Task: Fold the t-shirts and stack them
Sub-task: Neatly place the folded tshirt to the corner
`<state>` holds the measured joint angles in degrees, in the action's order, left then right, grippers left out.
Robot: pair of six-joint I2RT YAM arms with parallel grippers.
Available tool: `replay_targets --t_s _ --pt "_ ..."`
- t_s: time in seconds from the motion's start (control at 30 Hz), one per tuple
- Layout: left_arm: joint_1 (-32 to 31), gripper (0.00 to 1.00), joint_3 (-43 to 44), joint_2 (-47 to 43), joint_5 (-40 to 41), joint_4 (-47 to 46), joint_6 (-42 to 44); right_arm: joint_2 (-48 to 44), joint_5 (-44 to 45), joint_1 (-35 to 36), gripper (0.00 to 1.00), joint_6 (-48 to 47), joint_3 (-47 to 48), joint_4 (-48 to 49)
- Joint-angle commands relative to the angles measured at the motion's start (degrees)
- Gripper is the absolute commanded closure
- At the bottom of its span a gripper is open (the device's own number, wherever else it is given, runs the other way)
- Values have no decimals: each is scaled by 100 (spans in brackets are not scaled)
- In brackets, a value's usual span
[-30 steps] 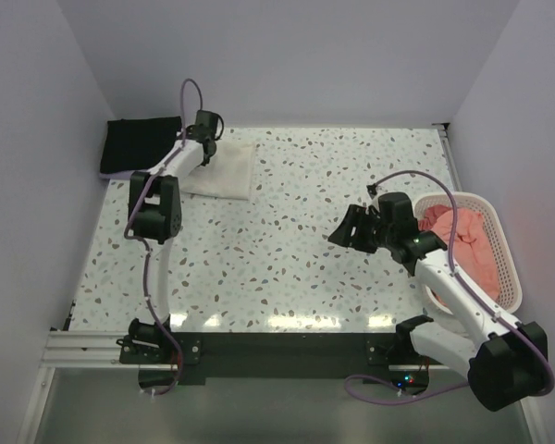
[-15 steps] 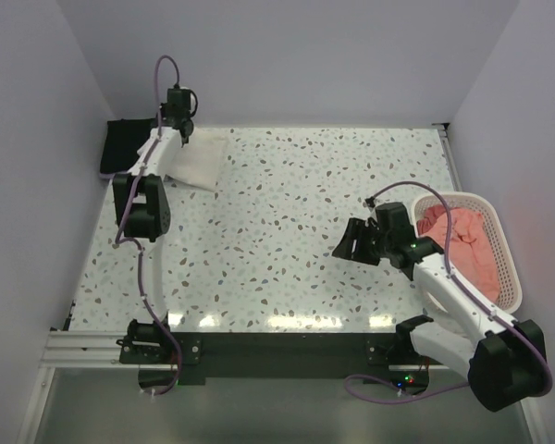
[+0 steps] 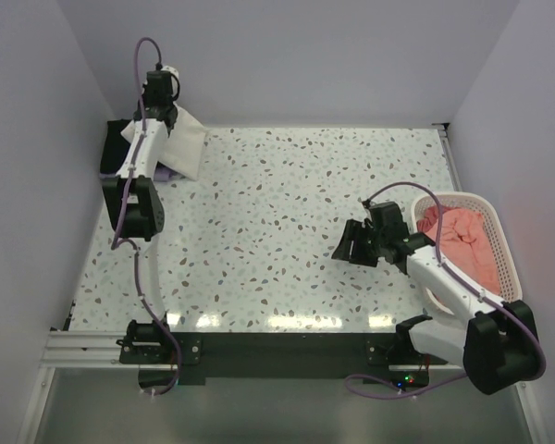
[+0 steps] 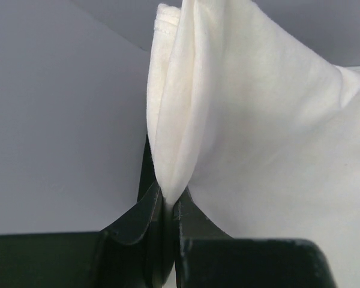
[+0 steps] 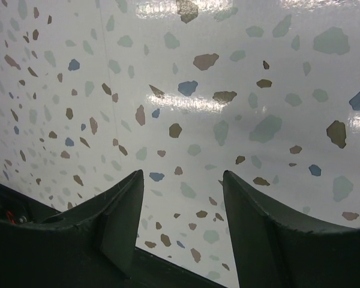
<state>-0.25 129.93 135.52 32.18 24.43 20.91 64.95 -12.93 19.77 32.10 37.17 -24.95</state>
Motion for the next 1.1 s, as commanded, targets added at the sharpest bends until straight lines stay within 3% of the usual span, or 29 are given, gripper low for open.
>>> replay_targets --t_s 0.0,0.6,1.07 --pt "236 100 524 -237 -37 -588 273 114 54 27 41 69 194 271" --pt "280 100 481 -825 -713 -465 107 88 106 124 42 148 168 324" --pt "157 100 121 -1116 -652 -544 89 -184 203 124 42 86 -25 254"
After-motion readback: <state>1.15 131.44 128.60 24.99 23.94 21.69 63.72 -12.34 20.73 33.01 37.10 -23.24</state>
